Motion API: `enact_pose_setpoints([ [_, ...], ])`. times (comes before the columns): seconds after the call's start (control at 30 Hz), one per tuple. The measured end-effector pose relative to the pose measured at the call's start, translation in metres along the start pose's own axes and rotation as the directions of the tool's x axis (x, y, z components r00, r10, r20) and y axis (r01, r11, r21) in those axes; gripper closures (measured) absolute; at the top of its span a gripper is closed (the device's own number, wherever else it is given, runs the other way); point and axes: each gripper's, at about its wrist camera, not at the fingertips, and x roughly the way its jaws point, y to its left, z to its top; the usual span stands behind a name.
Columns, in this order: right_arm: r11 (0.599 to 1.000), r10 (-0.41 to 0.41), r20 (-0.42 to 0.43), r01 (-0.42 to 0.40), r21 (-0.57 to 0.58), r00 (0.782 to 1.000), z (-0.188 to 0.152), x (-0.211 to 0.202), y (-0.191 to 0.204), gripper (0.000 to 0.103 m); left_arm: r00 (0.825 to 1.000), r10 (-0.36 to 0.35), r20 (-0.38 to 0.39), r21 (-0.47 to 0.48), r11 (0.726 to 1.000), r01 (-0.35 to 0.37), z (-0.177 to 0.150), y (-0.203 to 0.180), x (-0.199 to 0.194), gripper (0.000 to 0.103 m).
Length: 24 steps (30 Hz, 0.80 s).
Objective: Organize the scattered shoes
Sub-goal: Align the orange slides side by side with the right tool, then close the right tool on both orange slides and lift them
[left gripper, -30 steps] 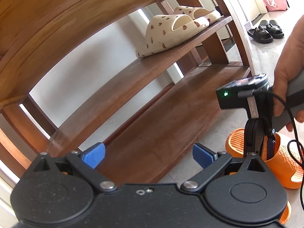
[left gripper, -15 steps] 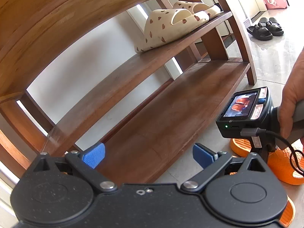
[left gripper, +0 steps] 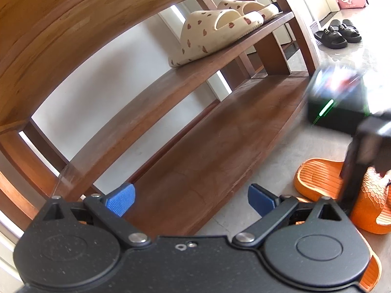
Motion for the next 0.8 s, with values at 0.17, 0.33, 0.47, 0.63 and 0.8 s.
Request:
enact_pose_setpoints([
  [0.17, 0.99, 0.122, 0.186, -0.106, -0.094, 0.975, -0.098, -0.045, -0.019, 0.02, 1.0, 0.001, -0.009, 0.005, 1.0, -0.001, -0.003, -0.001, 0.002, 0.003],
  [0.33, 0.994, 0.052, 0.336, -0.018, -0.103, 0.941, -0.188, -0.001, 0.057, 0.018, 0.999, -0.025, -0.04, 0.002, 1.0, 0.025, -0.003, -0.009, 0.006, 0.003],
  [0.47, 1.0, 0.014, 0.351, -0.02, 0.012, 0.936, -0.175, 0.028, 0.071, 0.018, 0.999, -0.027, -0.028, 0.034, 0.999, 0.028, -0.003, -0.015, 0.003, 0.003],
  [0.63, 0.999, -0.015, 0.393, -0.006, 0.053, 0.919, -0.164, 0.029, 0.07, 0.015, 0.999, -0.02, -0.043, 0.04, 0.999, 0.022, -0.007, -0.015, 0.004, 0.003],
  [0.8, 0.993, -0.114, 0.461, 0.104, 0.047, 0.88, -0.169, 0.042, 0.085, 0.016, 0.999, -0.017, -0.051, 0.033, 0.999, 0.019, -0.009, -0.013, 0.004, 0.003],
])
